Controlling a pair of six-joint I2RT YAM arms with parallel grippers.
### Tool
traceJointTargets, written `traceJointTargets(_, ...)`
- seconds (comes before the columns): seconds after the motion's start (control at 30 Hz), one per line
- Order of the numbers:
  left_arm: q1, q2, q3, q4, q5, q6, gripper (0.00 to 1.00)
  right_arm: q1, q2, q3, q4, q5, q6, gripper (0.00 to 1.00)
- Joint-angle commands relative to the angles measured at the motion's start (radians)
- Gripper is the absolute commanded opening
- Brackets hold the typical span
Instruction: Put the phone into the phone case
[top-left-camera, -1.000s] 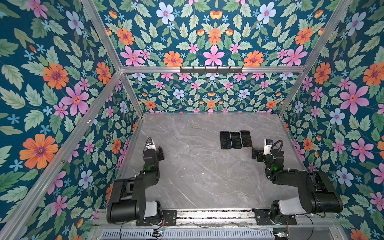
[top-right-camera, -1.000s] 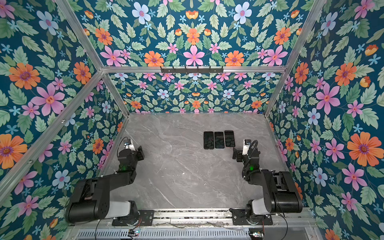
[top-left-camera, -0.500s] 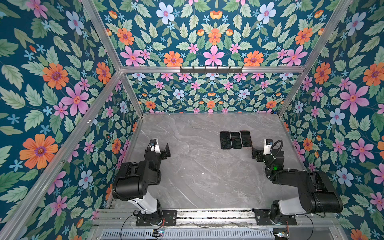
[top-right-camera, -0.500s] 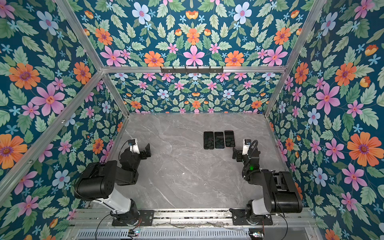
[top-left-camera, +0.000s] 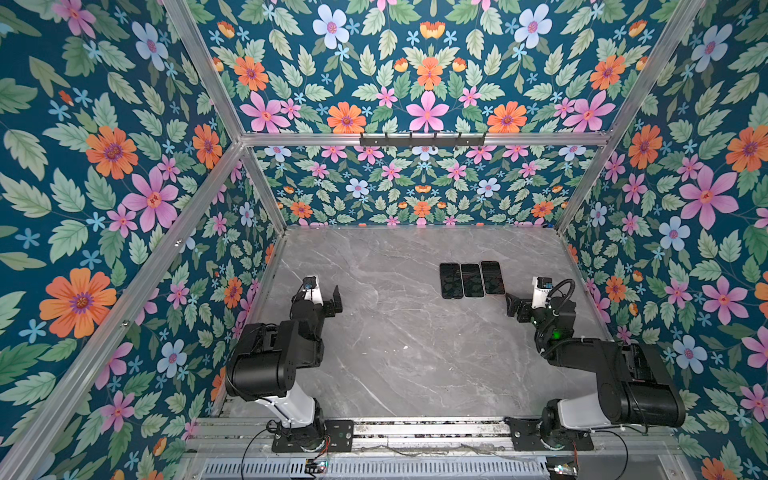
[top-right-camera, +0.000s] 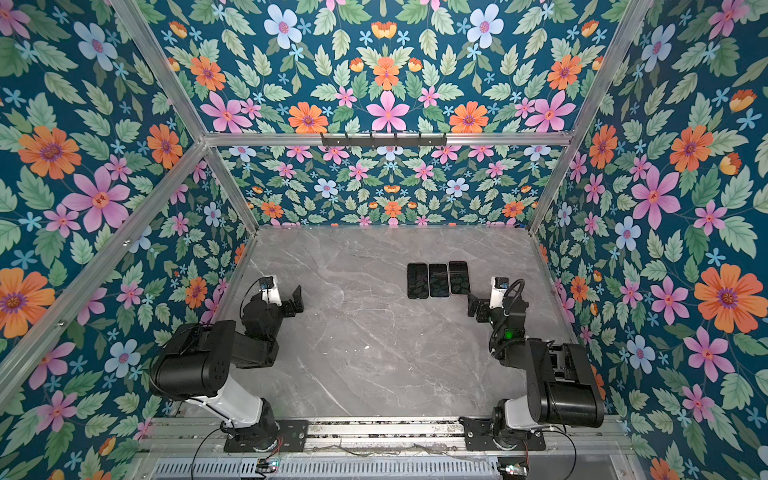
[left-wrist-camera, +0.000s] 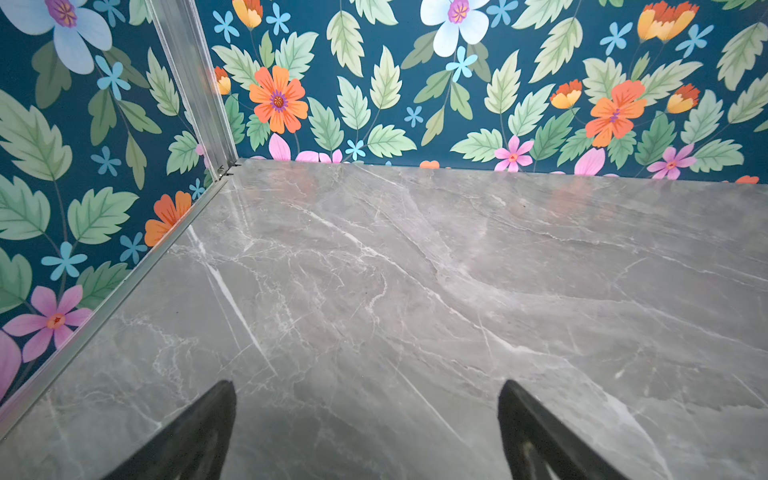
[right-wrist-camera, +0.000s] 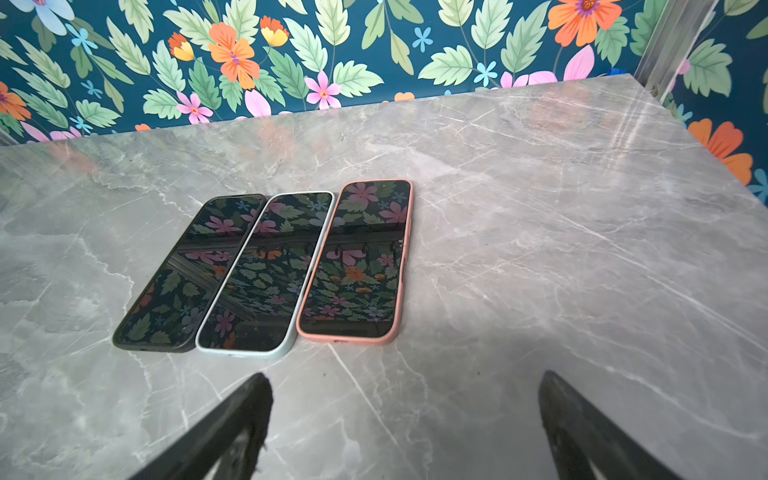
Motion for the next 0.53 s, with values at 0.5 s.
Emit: traceJointTargets(0.5,-0.007,-0.003,-0.004,0.020,-0.021,0.017,1.00,-0.003,0.000,0.002,0.020,-0.059,-0.011,0.99)
